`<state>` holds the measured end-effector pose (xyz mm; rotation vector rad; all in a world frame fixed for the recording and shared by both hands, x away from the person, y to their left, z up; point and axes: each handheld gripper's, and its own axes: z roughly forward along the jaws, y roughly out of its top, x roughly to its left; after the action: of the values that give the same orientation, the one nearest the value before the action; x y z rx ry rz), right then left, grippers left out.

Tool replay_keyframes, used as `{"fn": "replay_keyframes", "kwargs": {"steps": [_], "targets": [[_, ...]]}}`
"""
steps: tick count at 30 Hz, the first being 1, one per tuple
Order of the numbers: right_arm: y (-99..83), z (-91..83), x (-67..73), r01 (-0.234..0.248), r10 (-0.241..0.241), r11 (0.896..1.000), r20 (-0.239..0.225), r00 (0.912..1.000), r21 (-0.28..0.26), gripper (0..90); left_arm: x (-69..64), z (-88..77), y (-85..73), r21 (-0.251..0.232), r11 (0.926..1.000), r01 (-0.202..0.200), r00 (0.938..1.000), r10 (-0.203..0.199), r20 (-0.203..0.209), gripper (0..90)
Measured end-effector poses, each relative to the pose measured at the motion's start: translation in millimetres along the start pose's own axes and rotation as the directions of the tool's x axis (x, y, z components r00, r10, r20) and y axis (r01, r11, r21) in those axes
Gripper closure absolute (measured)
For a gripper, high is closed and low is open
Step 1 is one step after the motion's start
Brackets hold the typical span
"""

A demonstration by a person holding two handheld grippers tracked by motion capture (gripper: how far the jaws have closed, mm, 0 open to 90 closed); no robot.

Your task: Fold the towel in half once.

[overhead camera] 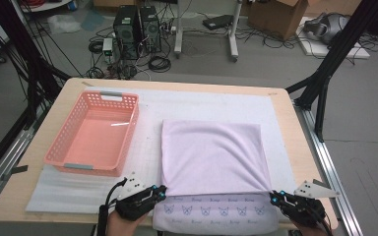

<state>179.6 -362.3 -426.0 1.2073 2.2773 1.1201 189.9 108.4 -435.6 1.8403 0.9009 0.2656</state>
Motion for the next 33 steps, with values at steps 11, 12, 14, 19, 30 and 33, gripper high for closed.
{"fn": "replay_keyframes", "kwargs": {"steps": [11,12,14,19,30,33], "targets": [[-23.3,-26.1,28.3,0.002,-0.002,1.000,0.001,1.0000,0.002,83.4,-23.6,-22.9,-19.7,-0.001,1.0000,0.009,0.9999,-0.009,0.009,85.5],[-24.7,-27.7,30.3,-0.001,0.001,1.000,0.001,1.0000,0.002,83.4,-25.3,-24.9,-21.0,-0.002,1.0000,0.008,0.9999,-0.008,0.010,85.6],[-27.1,-31.0,33.5,-0.002,0.002,1.000,-0.001,1.0000,0.000,83.4,-28.6,-28.7,-23.7,-0.002,1.0000,0.007,0.9998,-0.007,0.017,85.6],[-32.6,-36.9,38.5,-0.009,0.009,1.000,-0.008,0.9999,0.006,83.3,-32.3,-33.7,-30.3,-0.003,1.0000,0.006,0.9994,-0.006,0.034,85.0],[-22.5,-39.7,21.7,-0.121,0.121,0.986,-0.003,0.9926,-0.116,62.3,-13.6,-36.9,-20.1,-0.121,0.9911,0.056,0.9983,-0.054,0.021,47.4],[-19.4,-29.8,16.6,-0.116,0.119,0.988,0.030,0.9924,-0.097,65.9,-6.8,-30.8,-16.1,-0.117,0.9912,0.062,0.9980,-0.059,0.022,47.2]]}}
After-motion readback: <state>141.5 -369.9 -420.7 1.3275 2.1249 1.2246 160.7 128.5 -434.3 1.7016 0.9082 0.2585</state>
